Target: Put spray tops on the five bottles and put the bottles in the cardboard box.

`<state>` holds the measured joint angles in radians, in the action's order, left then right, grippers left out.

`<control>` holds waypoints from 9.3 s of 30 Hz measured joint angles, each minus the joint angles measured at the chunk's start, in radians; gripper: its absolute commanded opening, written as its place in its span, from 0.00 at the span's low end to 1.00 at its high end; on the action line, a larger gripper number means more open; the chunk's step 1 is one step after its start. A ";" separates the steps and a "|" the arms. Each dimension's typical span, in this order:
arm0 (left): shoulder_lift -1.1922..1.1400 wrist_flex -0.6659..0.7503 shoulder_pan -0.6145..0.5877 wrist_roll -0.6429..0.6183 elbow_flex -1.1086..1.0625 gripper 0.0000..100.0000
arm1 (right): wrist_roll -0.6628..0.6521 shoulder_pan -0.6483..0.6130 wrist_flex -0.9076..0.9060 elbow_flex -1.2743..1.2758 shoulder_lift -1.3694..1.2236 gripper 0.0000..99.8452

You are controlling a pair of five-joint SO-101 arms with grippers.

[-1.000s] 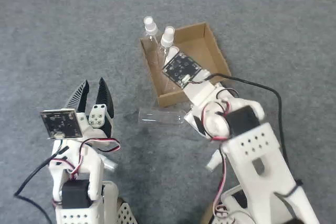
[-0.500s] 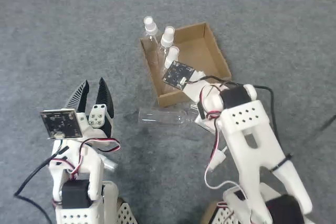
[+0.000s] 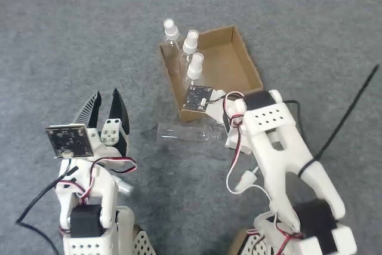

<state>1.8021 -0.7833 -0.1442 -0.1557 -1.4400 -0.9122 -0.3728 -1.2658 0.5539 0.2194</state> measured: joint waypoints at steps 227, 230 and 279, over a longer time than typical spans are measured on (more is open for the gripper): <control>0.000 0.025 0.000 0.000 -0.021 0.11 | 1.800 0.163 0.032 0.084 0.219 0.24; 0.000 0.025 0.000 0.000 -0.021 0.11 | 1.746 0.163 0.023 0.084 0.224 0.24; 0.000 0.025 0.000 0.000 -0.021 0.11 | 1.137 0.216 -0.041 0.118 0.497 0.25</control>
<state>1.8021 -0.7587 -0.1442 -0.1557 -1.4615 0.2248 -0.1565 -1.3073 0.6720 0.7165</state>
